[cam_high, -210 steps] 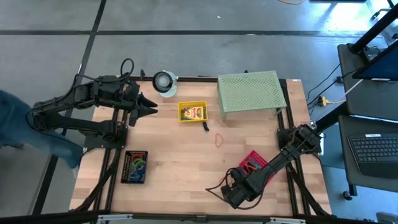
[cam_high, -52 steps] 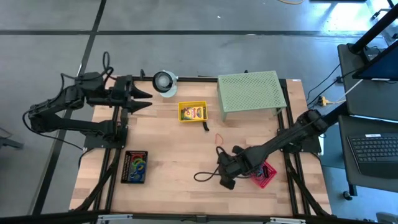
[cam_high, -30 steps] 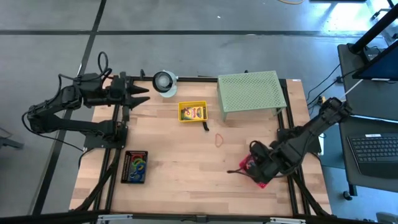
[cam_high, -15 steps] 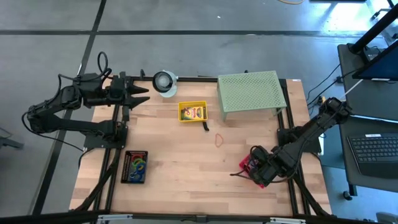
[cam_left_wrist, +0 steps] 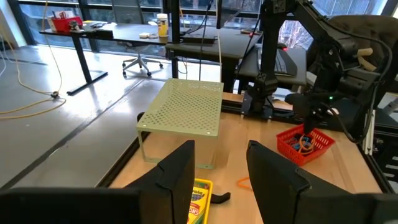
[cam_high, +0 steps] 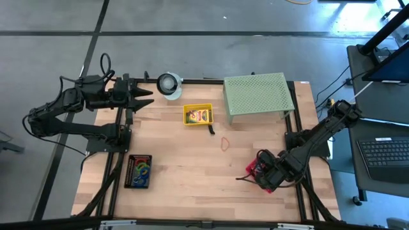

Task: Pick & Place Office Desk Supplies
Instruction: Put the orange rubber band into the red bin

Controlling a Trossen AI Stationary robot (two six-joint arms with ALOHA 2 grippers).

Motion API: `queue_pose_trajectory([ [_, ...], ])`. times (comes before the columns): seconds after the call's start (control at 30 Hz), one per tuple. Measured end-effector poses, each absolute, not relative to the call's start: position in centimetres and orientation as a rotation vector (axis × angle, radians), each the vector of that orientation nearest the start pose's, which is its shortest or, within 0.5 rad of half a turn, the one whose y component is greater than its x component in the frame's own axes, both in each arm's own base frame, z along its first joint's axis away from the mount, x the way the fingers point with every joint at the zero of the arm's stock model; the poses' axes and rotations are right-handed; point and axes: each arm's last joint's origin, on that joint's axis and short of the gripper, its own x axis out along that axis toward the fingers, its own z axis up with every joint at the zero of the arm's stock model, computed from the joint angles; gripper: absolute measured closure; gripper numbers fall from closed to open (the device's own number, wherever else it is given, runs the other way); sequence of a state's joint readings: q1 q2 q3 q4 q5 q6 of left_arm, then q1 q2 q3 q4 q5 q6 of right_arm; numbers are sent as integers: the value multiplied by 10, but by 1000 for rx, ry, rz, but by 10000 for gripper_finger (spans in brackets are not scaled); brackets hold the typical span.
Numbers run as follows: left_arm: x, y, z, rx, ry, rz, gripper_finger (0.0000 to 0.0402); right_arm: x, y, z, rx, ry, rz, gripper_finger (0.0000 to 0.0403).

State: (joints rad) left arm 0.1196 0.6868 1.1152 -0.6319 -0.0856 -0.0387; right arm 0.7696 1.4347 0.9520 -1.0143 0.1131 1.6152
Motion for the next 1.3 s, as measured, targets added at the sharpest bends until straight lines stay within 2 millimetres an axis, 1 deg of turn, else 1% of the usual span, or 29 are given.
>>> queue_pose_trajectory([
  [0.2, 107, 15, 408, -42, 200, 208, 261, 169, 160, 208, 641, 1348, -649, 402],
  [0.33, 107, 15, 408, -42, 200, 208, 261, 166, 157, 208, 609, 1363, -690, 378],
  [0.47, 107, 15, 408, -42, 200, 208, 261, 166, 156, 208, 623, 1394, -688, 326],
  [0.67, 107, 15, 408, -42, 200, 208, 261, 168, 159, 208, 708, 1410, -691, 227],
  [0.73, 107, 15, 408, -42, 200, 209, 261, 170, 162, 209, 742, 1391, -669, 199],
  [0.83, 107, 15, 408, -42, 200, 208, 261, 173, 162, 218, 767, 1324, -680, 171],
  [0.93, 107, 15, 408, -42, 200, 208, 261, 175, 161, 228, 752, 1276, -715, 162],
  [1.07, 107, 15, 408, -42, 200, 208, 261, 190, 159, 248, 775, 1136, -696, 170],
  [1.17, 107, 15, 408, -42, 201, 208, 261, 212, 150, 262, 790, 1012, -662, 184],
  [1.23, 107, 15, 408, -42, 200, 209, 261, 227, 138, 263, 774, 985, -649, 195],
  [1.3, 107, 15, 408, -42, 200, 208, 261, 244, 123, 259, 785, 977, -657, 206],
])
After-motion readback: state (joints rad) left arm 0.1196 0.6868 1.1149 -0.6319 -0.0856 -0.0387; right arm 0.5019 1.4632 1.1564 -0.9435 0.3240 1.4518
